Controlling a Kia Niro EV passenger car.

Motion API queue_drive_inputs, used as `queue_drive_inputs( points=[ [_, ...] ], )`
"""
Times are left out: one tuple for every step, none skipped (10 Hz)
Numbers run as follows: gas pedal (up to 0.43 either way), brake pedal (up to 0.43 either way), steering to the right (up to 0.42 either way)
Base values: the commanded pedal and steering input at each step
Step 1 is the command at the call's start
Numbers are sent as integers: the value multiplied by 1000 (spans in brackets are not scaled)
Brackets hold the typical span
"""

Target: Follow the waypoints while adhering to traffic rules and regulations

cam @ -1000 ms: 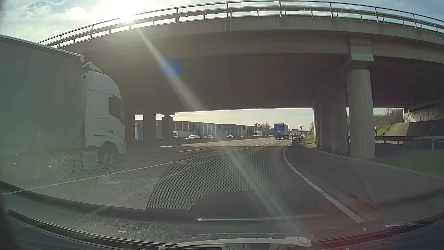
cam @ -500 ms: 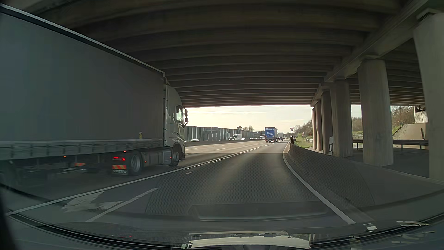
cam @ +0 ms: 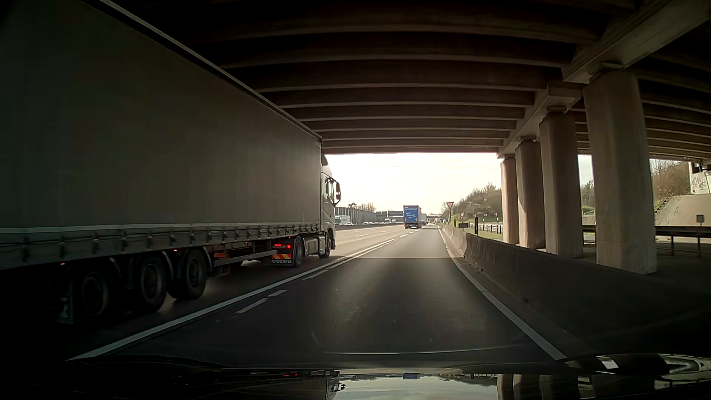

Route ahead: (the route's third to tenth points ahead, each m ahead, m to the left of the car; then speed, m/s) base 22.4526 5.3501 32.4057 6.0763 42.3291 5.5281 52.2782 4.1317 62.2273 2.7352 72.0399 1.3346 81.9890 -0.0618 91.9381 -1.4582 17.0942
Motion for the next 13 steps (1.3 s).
queue_drive_inputs(
  points=[
    [189, 0, 37],
    [197, 0, 36],
    [209, 0, 34],
    [220, 0, 31],
    [220, 0, 29],
    [228, 0, 28],
    [240, 0, 26],
    [248, 0, 22],
    [248, 0, 19],
    [260, 0, 15],
    [260, 0, 12],
    [260, 0, 11],
    [260, 0, 10]
  ],
)
